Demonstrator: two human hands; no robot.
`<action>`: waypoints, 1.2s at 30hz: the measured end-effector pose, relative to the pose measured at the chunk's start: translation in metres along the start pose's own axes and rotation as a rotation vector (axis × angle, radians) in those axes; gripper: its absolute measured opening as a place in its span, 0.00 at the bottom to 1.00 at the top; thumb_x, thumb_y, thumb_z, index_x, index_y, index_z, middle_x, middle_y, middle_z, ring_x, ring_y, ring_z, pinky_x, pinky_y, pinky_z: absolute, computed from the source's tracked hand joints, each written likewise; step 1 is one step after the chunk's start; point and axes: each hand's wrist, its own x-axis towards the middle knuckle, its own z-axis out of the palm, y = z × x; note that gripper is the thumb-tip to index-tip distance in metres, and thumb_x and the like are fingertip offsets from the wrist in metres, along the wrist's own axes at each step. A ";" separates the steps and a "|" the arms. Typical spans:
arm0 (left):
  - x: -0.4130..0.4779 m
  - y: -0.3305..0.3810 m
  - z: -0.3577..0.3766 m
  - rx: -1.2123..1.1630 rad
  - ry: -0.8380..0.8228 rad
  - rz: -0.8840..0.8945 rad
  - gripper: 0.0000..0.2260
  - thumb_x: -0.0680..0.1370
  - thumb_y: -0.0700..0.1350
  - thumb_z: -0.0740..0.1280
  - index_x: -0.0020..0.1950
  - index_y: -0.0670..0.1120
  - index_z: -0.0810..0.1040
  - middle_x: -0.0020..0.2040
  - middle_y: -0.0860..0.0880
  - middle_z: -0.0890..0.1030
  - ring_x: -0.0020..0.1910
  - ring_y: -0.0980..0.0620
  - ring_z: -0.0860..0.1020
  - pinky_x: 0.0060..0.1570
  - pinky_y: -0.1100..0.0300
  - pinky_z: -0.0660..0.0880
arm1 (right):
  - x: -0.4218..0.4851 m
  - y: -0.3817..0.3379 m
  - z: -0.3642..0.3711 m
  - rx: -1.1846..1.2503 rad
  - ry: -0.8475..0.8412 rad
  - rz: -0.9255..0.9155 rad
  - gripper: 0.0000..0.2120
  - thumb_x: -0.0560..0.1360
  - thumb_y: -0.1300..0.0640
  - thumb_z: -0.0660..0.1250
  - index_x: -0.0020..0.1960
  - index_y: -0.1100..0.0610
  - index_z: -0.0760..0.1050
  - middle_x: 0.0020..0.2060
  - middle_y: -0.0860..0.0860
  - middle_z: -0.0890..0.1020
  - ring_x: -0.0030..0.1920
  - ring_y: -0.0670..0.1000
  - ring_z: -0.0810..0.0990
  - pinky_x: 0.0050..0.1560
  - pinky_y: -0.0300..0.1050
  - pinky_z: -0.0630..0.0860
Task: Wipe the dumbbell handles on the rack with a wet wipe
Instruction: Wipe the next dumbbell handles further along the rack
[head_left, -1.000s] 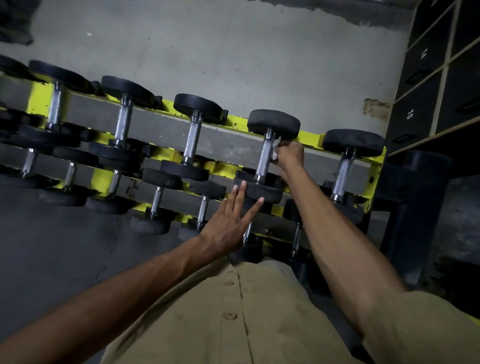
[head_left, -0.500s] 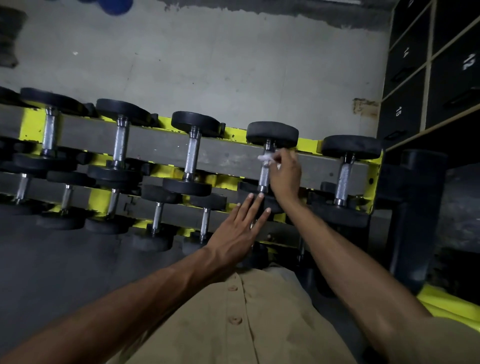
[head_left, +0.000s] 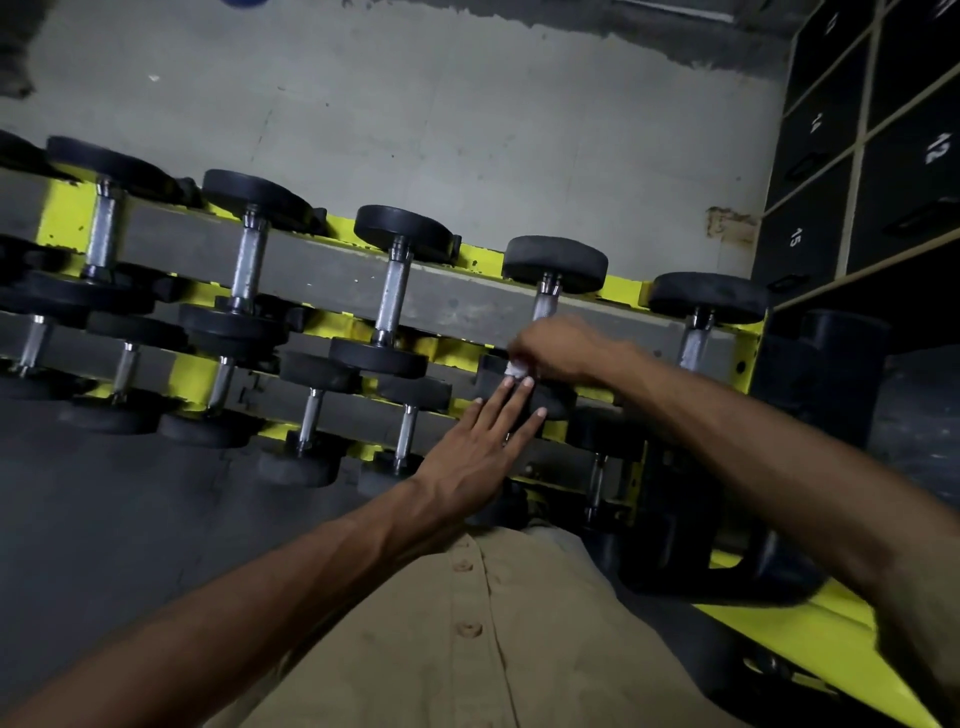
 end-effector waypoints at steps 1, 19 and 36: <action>0.000 0.002 0.000 -0.009 -0.009 -0.006 0.38 0.82 0.36 0.57 0.85 0.45 0.37 0.81 0.37 0.29 0.81 0.36 0.31 0.82 0.40 0.46 | 0.004 0.005 -0.011 -0.115 0.043 0.022 0.05 0.79 0.54 0.65 0.52 0.51 0.79 0.47 0.51 0.84 0.47 0.57 0.84 0.38 0.46 0.74; 0.000 0.011 -0.001 -0.055 -0.008 -0.051 0.40 0.82 0.36 0.59 0.85 0.45 0.36 0.81 0.38 0.27 0.81 0.37 0.30 0.82 0.39 0.47 | 0.020 -0.014 -0.030 -0.028 -0.306 -0.049 0.08 0.76 0.56 0.66 0.51 0.53 0.83 0.48 0.54 0.85 0.46 0.57 0.82 0.40 0.46 0.76; 0.004 0.007 0.018 -0.044 0.060 -0.053 0.43 0.82 0.41 0.65 0.85 0.46 0.36 0.80 0.38 0.26 0.81 0.37 0.31 0.82 0.41 0.51 | -0.028 -0.004 0.053 0.625 0.295 0.315 0.07 0.74 0.53 0.72 0.45 0.52 0.74 0.45 0.51 0.83 0.46 0.56 0.81 0.43 0.50 0.76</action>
